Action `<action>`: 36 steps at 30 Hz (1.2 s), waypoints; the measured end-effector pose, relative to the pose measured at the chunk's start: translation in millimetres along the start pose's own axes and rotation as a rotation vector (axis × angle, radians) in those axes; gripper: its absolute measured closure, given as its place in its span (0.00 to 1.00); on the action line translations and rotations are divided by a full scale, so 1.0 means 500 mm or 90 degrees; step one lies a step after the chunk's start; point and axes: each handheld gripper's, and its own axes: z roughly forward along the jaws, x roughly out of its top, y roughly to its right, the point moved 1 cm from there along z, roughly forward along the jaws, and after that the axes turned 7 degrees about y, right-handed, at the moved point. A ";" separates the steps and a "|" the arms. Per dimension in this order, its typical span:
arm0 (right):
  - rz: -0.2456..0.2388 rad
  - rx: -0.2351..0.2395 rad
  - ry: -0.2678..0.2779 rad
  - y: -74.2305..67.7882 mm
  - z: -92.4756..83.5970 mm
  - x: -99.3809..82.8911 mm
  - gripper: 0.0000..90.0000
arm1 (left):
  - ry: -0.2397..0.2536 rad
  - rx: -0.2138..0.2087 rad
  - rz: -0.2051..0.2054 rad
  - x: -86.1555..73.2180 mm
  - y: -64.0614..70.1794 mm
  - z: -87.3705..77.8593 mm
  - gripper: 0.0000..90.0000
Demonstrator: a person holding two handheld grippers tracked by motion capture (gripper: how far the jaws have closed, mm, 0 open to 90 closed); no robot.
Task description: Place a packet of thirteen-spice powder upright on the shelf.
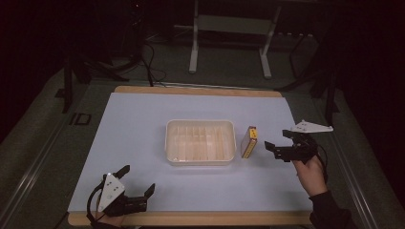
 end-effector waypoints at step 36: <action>-0.139 0.145 -0.386 0.015 0.025 0.014 0.16 | -0.009 -0.008 -0.004 -0.002 -0.003 0.003 0.00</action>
